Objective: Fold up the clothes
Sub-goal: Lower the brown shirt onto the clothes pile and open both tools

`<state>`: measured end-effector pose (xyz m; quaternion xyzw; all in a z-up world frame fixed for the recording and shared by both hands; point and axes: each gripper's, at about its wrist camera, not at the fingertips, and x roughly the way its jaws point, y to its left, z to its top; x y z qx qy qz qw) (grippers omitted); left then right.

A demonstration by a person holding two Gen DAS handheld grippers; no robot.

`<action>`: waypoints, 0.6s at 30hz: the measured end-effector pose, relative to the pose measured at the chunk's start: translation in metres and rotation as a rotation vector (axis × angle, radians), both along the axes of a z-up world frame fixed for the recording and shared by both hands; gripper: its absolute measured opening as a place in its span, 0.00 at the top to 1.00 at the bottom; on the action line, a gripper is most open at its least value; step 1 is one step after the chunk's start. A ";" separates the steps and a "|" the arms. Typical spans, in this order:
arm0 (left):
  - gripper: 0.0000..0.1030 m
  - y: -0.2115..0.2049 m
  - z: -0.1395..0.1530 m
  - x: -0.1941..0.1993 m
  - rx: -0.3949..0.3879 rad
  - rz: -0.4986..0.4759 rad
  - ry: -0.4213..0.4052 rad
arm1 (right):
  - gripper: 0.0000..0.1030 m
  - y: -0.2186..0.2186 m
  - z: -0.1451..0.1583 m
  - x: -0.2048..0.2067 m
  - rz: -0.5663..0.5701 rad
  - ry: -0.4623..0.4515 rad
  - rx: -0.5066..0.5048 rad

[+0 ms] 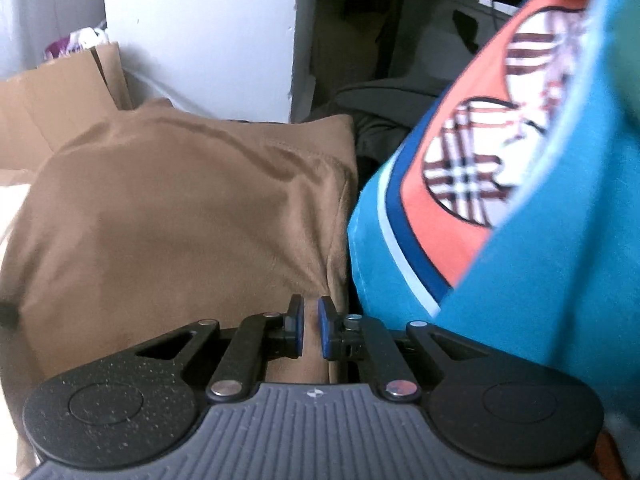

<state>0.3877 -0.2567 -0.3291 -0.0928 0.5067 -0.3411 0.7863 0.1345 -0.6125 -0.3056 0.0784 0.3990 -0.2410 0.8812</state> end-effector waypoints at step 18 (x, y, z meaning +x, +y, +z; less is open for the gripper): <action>0.95 0.016 -0.016 -0.027 0.006 -0.056 0.033 | 0.86 0.037 -0.029 -0.071 -0.049 0.000 0.108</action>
